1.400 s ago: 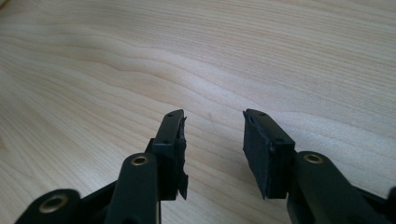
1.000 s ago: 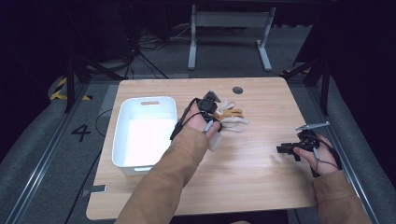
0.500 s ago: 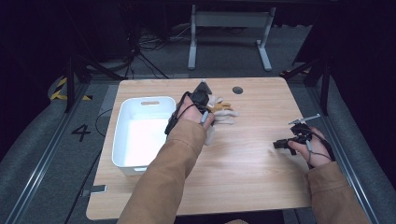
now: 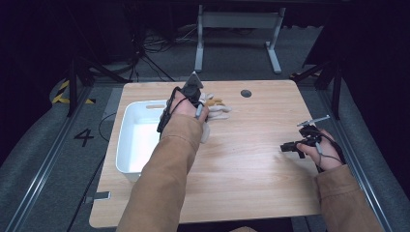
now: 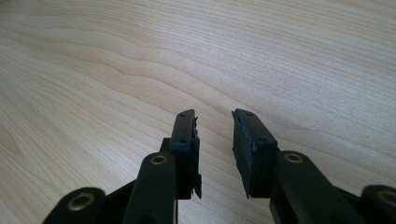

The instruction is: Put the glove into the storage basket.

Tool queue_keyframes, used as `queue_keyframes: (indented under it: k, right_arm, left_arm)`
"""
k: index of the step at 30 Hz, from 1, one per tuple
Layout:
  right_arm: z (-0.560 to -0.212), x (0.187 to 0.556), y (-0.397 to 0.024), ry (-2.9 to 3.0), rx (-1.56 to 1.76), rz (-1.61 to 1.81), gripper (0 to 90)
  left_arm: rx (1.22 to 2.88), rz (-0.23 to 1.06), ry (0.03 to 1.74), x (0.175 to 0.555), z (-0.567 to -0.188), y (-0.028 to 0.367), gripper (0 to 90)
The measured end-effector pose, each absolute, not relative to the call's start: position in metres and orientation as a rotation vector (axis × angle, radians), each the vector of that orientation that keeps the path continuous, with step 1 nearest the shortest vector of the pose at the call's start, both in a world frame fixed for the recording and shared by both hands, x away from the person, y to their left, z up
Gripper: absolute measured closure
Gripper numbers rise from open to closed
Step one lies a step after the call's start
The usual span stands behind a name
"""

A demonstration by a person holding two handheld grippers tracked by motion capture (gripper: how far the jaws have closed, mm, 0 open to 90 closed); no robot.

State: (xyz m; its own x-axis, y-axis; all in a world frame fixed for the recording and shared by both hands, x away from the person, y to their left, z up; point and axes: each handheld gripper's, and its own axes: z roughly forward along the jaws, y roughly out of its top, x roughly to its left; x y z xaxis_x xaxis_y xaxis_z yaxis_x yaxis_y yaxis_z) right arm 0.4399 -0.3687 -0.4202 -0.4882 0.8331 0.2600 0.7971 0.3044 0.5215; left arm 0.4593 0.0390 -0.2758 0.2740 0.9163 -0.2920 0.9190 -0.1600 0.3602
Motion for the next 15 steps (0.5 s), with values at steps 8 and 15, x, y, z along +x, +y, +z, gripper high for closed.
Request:
queue_keyframes:
  k: [8, 15]
  right_arm:
    - [-0.419, 0.437, -0.37, 2.502, 1.588, 0.961, 70.0]
    - [-0.418, 0.435, -0.374, 2.498, 1.607, 0.96, 70.2]
  left_arm:
    - [2.038, -0.02, 1.72, 0.452, -0.267, 0.048, 70.8]
    - [2.02, -0.033, 1.802, 0.456, -0.267, 0.059, 70.7]
